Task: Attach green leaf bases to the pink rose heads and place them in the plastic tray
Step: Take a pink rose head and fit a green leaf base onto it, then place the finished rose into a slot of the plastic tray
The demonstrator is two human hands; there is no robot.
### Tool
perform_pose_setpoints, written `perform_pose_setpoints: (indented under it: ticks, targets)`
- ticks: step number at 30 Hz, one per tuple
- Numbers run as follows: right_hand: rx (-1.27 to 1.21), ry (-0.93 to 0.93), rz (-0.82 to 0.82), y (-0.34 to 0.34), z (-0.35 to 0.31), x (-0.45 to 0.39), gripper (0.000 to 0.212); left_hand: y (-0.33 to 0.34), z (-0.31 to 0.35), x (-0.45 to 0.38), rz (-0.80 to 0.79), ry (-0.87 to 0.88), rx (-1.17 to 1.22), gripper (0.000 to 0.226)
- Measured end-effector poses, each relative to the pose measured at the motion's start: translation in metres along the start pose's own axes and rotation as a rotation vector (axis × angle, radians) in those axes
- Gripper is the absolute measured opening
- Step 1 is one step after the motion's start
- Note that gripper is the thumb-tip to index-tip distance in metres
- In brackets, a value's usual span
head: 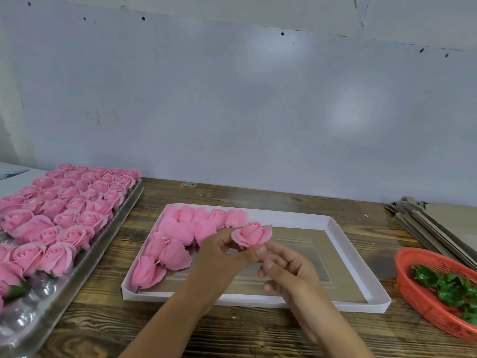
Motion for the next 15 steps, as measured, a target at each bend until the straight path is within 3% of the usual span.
perform_pose_setpoints:
  ticks: [9,15]
  targets:
    - [-0.016,-0.015,0.089,-0.011,-0.002,-0.003,0.036,-0.029,-0.002,-0.007,0.116,-0.112,-0.097,0.026]
    - [-0.001,-0.011,0.096,-0.012,-0.001,-0.003,0.035,-0.114,0.022,-0.001,0.245,-0.128,-0.246,0.033]
Point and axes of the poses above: each hand's wrist, its own x-axis away from the middle knuckle, its own y-axis out of the palm, z = x × y, the point moved 8 cm from there along -x, towards the middle knuckle, and after that the axes turned 7 degrees about z, right-handed, at the moved point
